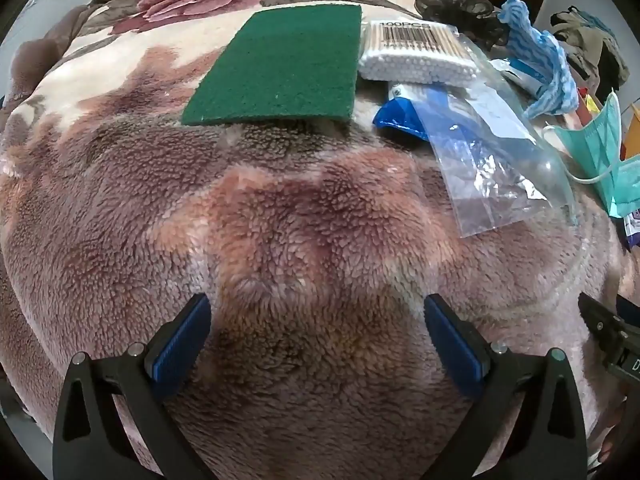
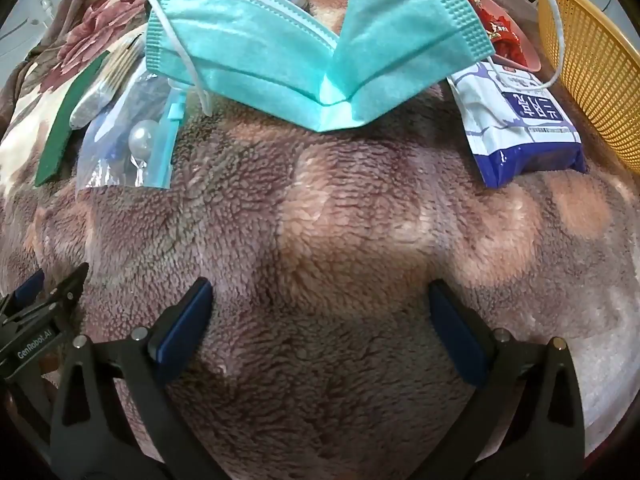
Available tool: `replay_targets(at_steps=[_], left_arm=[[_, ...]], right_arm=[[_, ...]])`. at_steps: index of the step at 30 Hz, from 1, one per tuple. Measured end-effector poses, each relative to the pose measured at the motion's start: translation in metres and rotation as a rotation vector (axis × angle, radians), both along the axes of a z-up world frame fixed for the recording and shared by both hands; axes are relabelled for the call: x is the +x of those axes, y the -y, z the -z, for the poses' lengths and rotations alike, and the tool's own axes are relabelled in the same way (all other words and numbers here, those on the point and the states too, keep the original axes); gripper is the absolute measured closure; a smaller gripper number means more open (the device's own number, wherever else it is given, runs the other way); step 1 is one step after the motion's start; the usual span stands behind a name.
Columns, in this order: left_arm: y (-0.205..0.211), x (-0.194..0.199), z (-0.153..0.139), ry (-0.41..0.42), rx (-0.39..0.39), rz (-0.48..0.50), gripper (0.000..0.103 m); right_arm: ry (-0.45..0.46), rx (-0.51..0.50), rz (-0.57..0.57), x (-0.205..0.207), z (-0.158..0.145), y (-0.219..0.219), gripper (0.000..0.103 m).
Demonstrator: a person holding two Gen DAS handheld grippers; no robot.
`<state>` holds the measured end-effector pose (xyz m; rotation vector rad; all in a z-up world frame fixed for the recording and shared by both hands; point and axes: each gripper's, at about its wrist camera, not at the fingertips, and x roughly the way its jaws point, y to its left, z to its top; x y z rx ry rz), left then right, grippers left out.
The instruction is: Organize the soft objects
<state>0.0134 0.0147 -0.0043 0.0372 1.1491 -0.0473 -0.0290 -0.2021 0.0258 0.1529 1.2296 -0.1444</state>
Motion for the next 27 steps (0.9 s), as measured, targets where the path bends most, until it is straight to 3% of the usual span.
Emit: replay_targets(at_steps=[12, 27], left_arm=[[0.006, -0.011, 0.000, 0.015, -0.013, 0.005, 0.000], [-0.020, 0.000, -0.003, 0.002, -0.052, 0.008, 0.000]], right_arm=[[0.009, -0.005, -0.004, 0.002, 0.000, -0.001, 0.000], [0.022, -0.011, -0.006, -0.001, 0.003, -0.005, 0.000]])
